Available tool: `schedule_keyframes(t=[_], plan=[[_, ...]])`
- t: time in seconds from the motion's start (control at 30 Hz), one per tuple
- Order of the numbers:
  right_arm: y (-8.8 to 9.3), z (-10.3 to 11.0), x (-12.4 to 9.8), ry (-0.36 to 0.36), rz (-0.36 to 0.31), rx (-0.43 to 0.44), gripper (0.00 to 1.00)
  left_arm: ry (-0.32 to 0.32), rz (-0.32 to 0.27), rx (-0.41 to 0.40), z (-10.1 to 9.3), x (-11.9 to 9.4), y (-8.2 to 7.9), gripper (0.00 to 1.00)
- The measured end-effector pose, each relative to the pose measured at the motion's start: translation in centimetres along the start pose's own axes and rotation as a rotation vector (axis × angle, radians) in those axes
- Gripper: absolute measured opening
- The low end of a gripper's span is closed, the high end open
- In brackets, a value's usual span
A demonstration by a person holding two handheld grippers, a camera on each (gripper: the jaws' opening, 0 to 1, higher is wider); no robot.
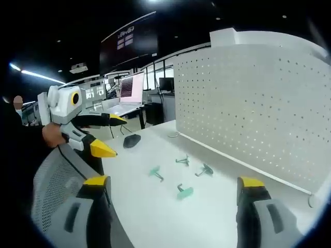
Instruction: Insert the hook assembly into the mounting plate slot until the hook locks in place.
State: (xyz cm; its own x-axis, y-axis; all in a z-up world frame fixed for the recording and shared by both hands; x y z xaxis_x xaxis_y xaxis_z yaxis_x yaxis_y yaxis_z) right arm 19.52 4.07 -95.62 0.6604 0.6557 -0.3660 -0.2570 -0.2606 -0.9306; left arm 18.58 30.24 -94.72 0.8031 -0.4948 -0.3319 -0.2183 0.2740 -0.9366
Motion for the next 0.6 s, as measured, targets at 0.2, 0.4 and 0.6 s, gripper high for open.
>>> schedule_keyframes(t=[0.2,0.4,0.6], plan=[[0.23,0.24,0.34,-0.014,0.018,-0.003,0.99,-0.002,-0.009,-0.002,0.05,-0.06,-0.07,0.71],[0.30,0.38,0.52,-0.025,0.026,0.000,0.99,-0.001,-0.011,-0.004,0.06,-0.07,-0.09,0.71],[0.35,0.68,0.70,-0.039,0.032,0.001,0.99,0.003,-0.004,-0.001,0.04,-0.04,0.00,0.71]])
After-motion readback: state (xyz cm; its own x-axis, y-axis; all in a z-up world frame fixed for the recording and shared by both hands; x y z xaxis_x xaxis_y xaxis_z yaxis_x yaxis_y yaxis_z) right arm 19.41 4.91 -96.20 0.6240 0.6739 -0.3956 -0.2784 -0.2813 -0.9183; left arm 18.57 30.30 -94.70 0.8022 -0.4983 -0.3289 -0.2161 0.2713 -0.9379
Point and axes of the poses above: the point that each gripper's makers call its tool centre point, and the gripper's own axes: x roughly forward along the fingers, z roughly to its left, y roughly out of its underside, the point moved 10 cm from there along -x, roughly backward along the fingers, and after that the axes turned 3 degrees about -x, right-handed, at the moved point
